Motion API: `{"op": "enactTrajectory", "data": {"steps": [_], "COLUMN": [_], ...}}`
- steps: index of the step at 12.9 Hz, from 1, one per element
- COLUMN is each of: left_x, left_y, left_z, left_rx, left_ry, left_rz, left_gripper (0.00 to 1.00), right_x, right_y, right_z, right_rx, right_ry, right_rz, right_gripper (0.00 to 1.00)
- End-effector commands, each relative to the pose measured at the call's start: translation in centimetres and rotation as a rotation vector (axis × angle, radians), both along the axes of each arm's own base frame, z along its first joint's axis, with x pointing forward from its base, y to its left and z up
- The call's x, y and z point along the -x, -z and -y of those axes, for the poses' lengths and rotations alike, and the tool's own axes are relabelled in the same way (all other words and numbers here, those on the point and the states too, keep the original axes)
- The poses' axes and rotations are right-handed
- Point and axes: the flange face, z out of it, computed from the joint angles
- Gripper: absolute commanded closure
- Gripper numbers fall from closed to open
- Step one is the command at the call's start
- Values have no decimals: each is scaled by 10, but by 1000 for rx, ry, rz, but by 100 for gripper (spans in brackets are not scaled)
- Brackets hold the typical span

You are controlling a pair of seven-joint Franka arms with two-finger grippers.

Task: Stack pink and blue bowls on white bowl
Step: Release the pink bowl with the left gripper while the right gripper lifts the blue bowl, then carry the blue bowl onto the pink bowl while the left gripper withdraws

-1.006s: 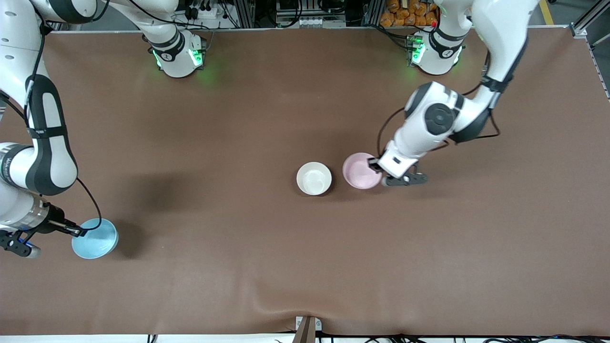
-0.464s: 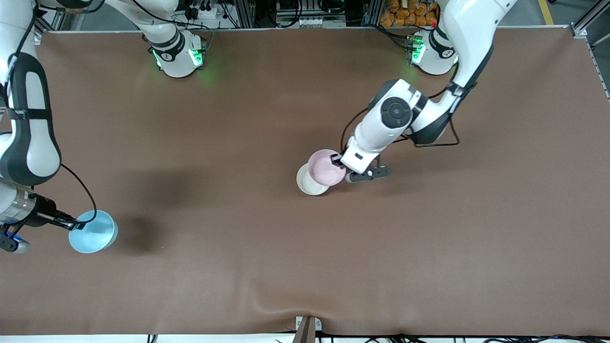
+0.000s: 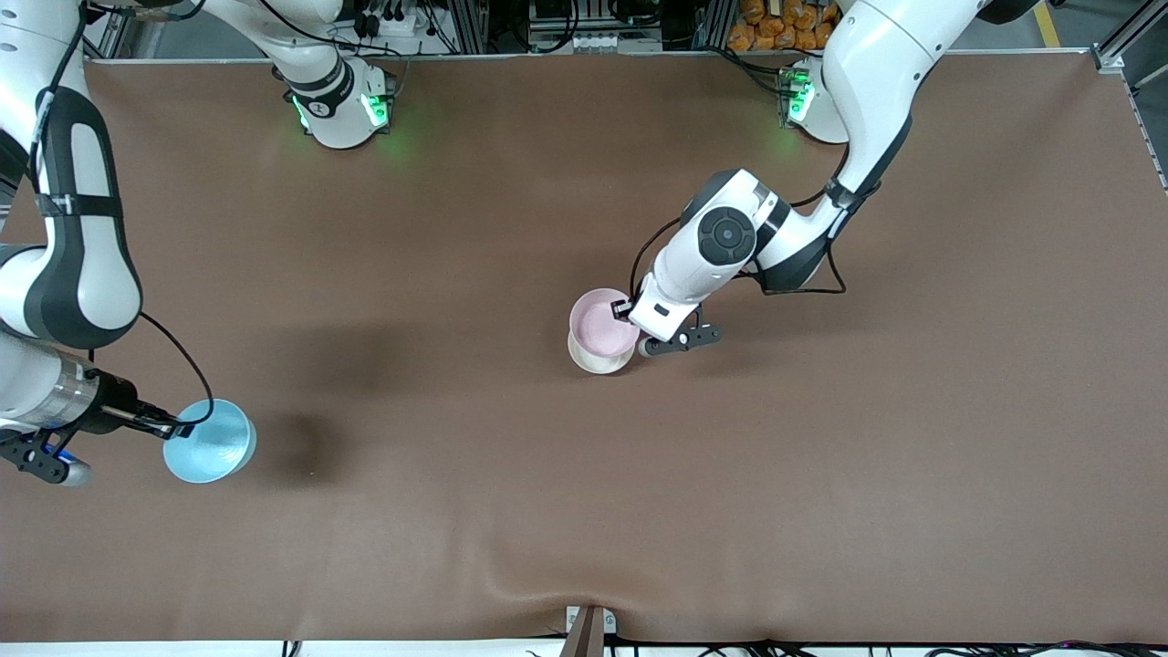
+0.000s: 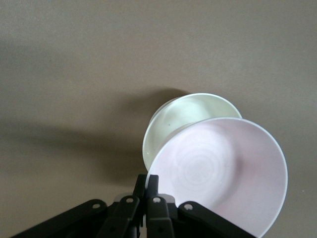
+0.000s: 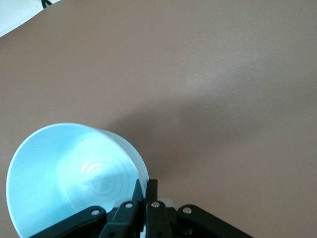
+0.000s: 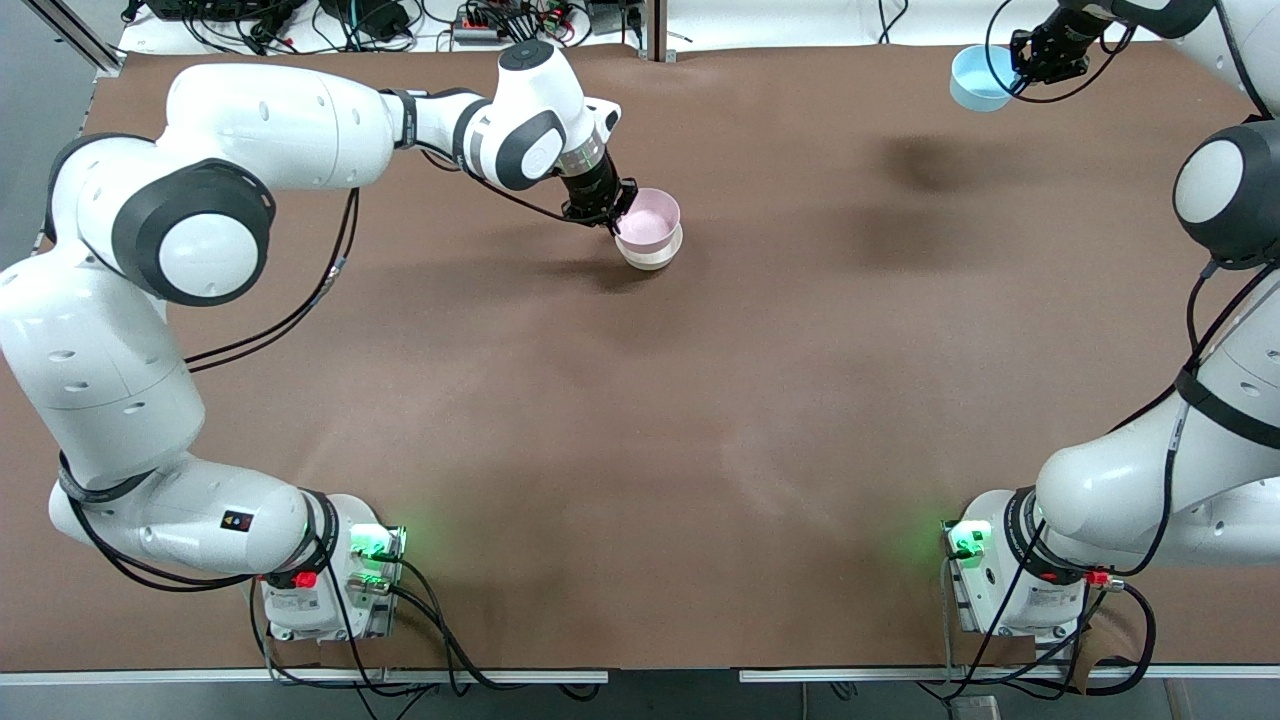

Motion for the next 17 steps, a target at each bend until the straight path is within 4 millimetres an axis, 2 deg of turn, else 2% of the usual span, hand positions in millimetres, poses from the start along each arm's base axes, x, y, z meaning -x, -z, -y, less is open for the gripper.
{"op": "enactTrajectory", "data": {"steps": [1, 3, 4, 5, 6, 7, 9, 10, 11, 13, 14, 15, 16, 17], "left_x": [-3, 1, 1, 0, 0, 0, -4, -15, -28, -55, -71, -82, -91, -99], "left_y": [7, 12, 14, 18, 17, 16, 1, -20, -45, -108, -139, -164, -188, -207], "left_z": [6, 10, 10, 7, 8, 9, 11, 0, -19, -63, -90, -116, -144, -174], "left_rx": [-13, -13, -16, -17, -17, -17, -10, -11, -36, -96, -125, -148, -160, -166], "left_ry": [-2, 6, 5, 0, 0, -1, -5, -21, -45, -89, -122, -129, -106, -64], "left_rz": [-9, -17, -21, -24, -24, -22, 3, 37, 55, 46, 24, 7, 8, 18], "left_gripper": [100, 100, 95, 82, 57, 1, 0, 0, 0, 0, 0, 0, 0, 0], "right_x": [1, -2, -4, -5, -5, -5, -2, 0, 2, 0, -2, 0, 5, 12], "right_y": [-4, -4, -6, -6, -6, -5, -6, -7, -7, -5, -10, -12, -13, -13], "right_z": [-18, -42, -59, -71, -83, -97, -134, -159, -179, -178, -179, -189, -212, -248], "right_rx": [-22, -37, -38, -40, -42, -43, -49, -52, -50, -44, -61, -63, -64, -69], "right_ry": [0, 52, 64, 80, 93, 99, 119, 135, 154, 181, 191, 177, 162, 191], "right_rz": [2, 2, 11, 9, 4, -1, -18, -23, -27, -17, -4, -5, -10, -19], "right_gripper": [100, 100, 100, 100, 100, 100, 100, 100, 100, 100, 100, 100, 100, 100]}}
